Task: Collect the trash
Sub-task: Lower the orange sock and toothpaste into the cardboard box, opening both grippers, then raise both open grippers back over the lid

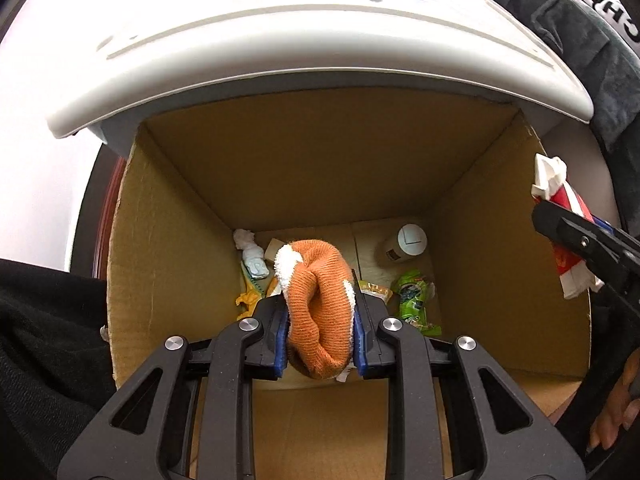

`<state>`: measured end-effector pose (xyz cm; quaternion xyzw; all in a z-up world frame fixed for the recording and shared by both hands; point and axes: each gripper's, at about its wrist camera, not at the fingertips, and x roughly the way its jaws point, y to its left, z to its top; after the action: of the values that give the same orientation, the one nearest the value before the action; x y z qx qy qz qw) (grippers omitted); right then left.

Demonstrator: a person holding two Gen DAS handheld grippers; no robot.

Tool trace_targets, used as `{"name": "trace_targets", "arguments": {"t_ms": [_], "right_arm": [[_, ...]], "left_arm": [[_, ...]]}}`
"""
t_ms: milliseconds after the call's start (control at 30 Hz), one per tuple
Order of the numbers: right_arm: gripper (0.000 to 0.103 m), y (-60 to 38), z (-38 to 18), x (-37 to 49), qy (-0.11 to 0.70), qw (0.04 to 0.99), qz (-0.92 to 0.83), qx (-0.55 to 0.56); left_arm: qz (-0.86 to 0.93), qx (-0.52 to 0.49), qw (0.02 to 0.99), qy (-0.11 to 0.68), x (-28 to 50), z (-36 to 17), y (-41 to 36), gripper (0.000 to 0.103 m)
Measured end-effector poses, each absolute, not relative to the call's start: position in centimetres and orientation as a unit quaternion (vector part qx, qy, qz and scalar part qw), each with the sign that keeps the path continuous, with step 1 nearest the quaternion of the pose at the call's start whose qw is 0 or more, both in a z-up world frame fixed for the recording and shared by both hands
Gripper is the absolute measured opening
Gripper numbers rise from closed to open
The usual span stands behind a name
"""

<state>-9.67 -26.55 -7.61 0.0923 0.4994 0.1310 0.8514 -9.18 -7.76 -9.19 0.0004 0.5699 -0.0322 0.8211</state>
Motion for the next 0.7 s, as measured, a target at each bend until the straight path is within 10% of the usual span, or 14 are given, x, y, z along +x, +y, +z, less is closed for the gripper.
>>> {"name": "trace_targets", "arguments": {"t_ms": [133,233,700], "right_arm": [[0.033,-26.5,-7.4,-9.8,0.497,0.852,0.136,0.089],[0.075,-26.6,-7.3,-9.7,0.499,0.853,0.128,0.087],[0.077,-29.4,-5.9,-10.0,0.464,0.87,0.091,0.144]], "left_arm": [[-0.02,-0.003,0.825,0.564,-9.3,-9.0,-8.0,0.032],[0.015,0.002,0.83,0.558,-9.2,-8.3,-7.8,0.094],[0.005,0.032,0.86,0.51,-10.2,-6.1,-8.6,0.093]]}}
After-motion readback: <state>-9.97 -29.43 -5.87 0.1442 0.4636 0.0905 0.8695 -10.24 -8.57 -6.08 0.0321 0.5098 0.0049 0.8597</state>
